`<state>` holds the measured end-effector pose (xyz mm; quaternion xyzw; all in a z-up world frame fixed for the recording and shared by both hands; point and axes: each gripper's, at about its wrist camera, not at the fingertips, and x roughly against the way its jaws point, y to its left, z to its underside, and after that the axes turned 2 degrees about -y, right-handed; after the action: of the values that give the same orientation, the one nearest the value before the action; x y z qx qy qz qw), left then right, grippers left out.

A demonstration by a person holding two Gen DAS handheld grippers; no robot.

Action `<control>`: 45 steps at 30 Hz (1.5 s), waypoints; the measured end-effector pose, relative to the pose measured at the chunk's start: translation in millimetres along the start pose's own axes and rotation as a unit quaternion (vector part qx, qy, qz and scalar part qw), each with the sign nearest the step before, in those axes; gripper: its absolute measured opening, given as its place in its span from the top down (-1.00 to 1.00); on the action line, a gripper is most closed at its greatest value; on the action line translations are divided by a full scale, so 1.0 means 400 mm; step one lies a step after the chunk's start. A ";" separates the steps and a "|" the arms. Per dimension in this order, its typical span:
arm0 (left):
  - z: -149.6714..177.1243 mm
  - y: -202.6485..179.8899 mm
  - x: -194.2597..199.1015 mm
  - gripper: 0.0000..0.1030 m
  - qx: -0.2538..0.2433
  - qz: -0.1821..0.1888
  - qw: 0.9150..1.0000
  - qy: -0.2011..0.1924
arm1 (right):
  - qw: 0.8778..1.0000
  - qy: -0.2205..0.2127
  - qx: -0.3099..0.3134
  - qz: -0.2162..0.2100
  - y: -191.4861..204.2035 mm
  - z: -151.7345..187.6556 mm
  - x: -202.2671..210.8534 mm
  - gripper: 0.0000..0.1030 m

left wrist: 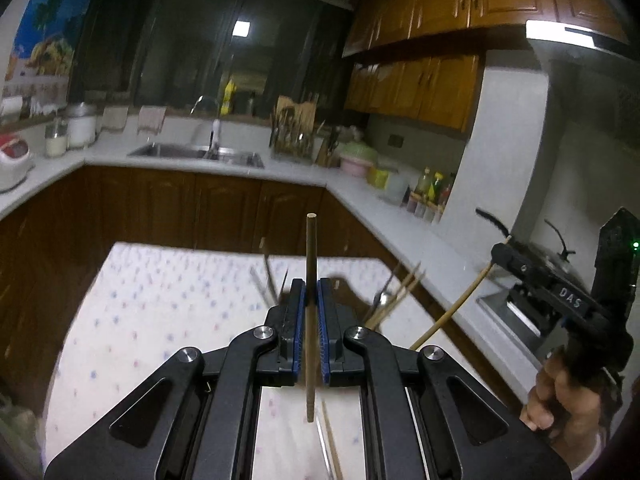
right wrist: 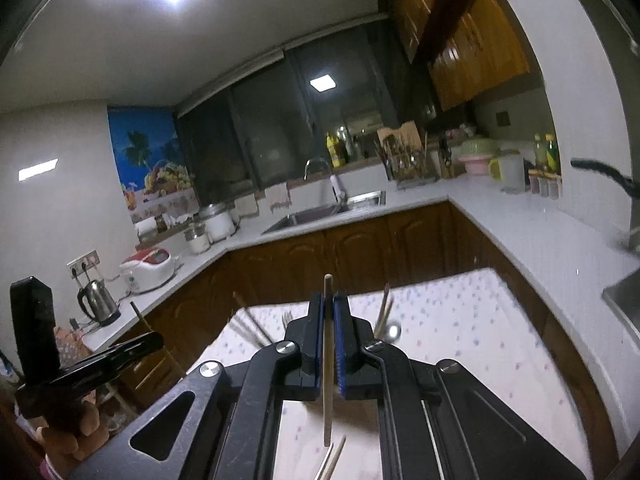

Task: Organize utensils
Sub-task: 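Lift the chopsticks with both tools and lower them into the wooden holder, then open both tools to release the chopsticks into the holder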

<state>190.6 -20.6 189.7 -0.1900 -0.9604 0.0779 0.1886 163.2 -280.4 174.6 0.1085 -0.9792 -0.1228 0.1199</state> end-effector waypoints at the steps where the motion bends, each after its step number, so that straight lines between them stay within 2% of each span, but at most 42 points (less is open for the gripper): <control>1: -0.016 -0.005 -0.008 0.90 -0.004 -0.001 1.000 -0.006 | 1.000 -0.004 0.001 0.001 -0.001 -0.012 -0.006 0.90; 6: -0.088 -0.025 -0.064 0.90 -0.015 -0.004 0.999 -0.038 | 0.999 -0.033 0.006 0.017 -0.008 -0.075 -0.053 0.90; 9: -0.101 -0.019 -0.118 0.90 -0.004 -0.010 0.999 -0.044 | 0.999 -0.040 0.006 0.028 -0.019 -0.089 -0.088 0.90; 14: -0.060 0.019 -0.213 0.90 0.029 -0.026 0.999 -0.023 | 0.999 -0.032 0.002 0.039 -0.041 -0.060 -0.136 0.90; 20: 0.023 0.039 -0.264 0.90 0.044 -0.038 0.998 0.005 | 0.999 -0.014 0.000 0.043 -0.061 0.007 -0.163 0.90; 28: 0.107 0.059 -0.291 0.90 0.051 -0.045 0.997 0.043 | 0.998 0.042 -0.005 0.042 -0.075 0.081 -0.213 0.89; 42: 0.104 0.067 -0.289 0.88 0.048 -0.048 0.996 0.052 | 0.998 0.046 -0.004 0.044 -0.073 0.081 -0.215 0.89; 45: 0.101 0.070 -0.280 0.80 0.060 -0.042 0.996 0.055 | 0.998 0.048 -0.008 0.042 -0.072 0.084 -0.213 0.79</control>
<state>280.2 -42.5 109.3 -0.1423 -0.9491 0.1164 0.2556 240.5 -279.8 117.3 0.0721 -0.9750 -0.1205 0.1723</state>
